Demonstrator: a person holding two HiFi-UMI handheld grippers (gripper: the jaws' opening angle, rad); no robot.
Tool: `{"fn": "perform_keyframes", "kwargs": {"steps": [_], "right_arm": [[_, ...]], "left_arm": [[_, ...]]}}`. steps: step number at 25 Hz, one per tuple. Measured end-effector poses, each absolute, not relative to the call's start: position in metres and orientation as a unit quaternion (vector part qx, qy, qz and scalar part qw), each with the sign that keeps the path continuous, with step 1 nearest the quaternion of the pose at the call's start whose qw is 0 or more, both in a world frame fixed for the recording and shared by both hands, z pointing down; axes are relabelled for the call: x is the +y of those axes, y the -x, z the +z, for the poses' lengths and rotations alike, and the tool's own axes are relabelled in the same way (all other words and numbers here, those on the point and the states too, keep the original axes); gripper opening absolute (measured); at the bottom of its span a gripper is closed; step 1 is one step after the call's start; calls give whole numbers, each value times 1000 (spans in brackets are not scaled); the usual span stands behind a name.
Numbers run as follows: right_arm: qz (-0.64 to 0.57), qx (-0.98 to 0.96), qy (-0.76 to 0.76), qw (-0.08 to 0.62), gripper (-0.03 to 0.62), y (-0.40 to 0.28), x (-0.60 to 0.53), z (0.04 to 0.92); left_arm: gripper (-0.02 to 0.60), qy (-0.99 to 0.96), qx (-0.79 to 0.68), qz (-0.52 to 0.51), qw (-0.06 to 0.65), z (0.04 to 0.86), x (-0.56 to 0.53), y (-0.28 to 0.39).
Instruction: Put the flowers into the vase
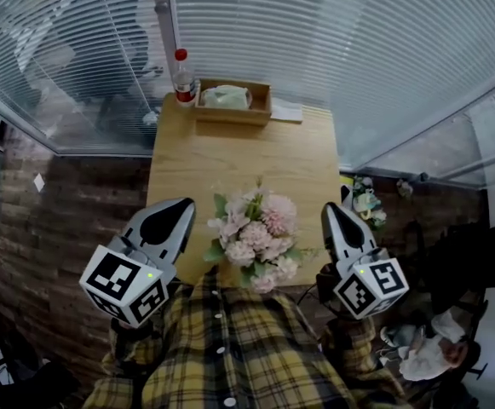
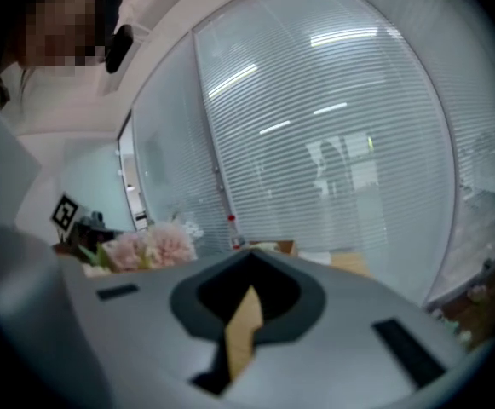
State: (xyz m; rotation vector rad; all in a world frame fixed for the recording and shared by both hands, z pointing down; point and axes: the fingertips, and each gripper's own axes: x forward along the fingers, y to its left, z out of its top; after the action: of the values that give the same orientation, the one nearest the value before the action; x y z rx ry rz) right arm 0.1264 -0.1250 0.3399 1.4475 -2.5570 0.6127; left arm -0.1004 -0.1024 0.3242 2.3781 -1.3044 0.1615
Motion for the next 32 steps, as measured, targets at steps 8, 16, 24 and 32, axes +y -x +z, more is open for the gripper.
{"fn": "perform_keyframes", "kwargs": {"steps": [8, 16, 24, 32], "right_arm": [[150, -878, -449, 72, 12, -112, -140, 291], [119, -902, -409, 74, 12, -95, -150, 250], [115, -911, -387, 85, 12, -96, -149, 242], [121, -915, -371, 107, 12, -93, -153, 245]], "left_arm": [[9, -871, -474, -1, 127, 256, -125, 87], [9, -886, -454, -11, 98, 228, -136, 68], [8, -891, -443, -9, 98, 228, -133, 62], [9, -890, -445, 3, 99, 221, -136, 60]]}}
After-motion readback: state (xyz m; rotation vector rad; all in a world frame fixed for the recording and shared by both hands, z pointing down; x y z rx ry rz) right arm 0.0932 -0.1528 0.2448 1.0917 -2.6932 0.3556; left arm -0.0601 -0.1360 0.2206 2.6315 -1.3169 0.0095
